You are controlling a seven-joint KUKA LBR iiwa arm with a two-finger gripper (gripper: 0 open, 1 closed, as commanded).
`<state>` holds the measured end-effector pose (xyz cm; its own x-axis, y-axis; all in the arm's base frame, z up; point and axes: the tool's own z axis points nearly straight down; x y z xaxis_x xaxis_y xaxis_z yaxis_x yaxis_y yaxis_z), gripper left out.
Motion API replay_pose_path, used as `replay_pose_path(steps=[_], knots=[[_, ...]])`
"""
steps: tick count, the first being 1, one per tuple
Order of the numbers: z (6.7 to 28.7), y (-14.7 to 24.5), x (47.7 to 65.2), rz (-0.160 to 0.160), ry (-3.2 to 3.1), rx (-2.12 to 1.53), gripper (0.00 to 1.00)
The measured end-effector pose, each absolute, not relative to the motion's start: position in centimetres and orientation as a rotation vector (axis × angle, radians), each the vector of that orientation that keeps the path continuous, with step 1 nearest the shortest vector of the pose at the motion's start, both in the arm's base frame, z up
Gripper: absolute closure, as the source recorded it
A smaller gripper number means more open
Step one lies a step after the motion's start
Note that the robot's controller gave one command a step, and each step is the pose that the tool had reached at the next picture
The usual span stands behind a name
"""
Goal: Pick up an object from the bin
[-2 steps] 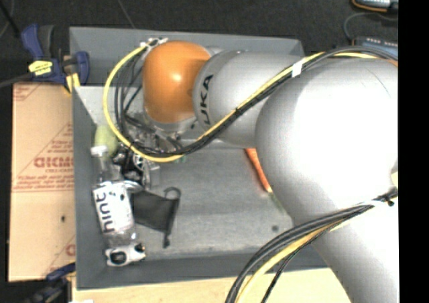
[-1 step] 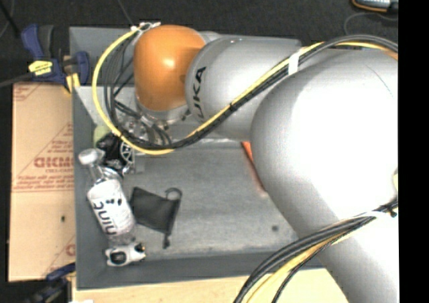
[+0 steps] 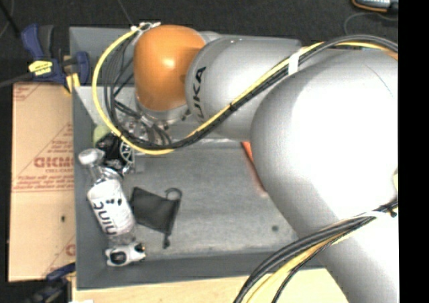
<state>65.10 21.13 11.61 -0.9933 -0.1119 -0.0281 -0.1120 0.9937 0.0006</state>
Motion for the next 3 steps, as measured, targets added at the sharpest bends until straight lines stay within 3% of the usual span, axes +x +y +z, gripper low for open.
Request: replay_pose_path(steps=[1,2,3], knots=[[10.9,21.1,65.0,-0.002,3.095,-0.309,1.0],[8.7,20.7,65.6,-0.025,3.041,-0.639,1.0],[10.0,20.6,64.8,-0.011,3.086,-0.415,1.0]])
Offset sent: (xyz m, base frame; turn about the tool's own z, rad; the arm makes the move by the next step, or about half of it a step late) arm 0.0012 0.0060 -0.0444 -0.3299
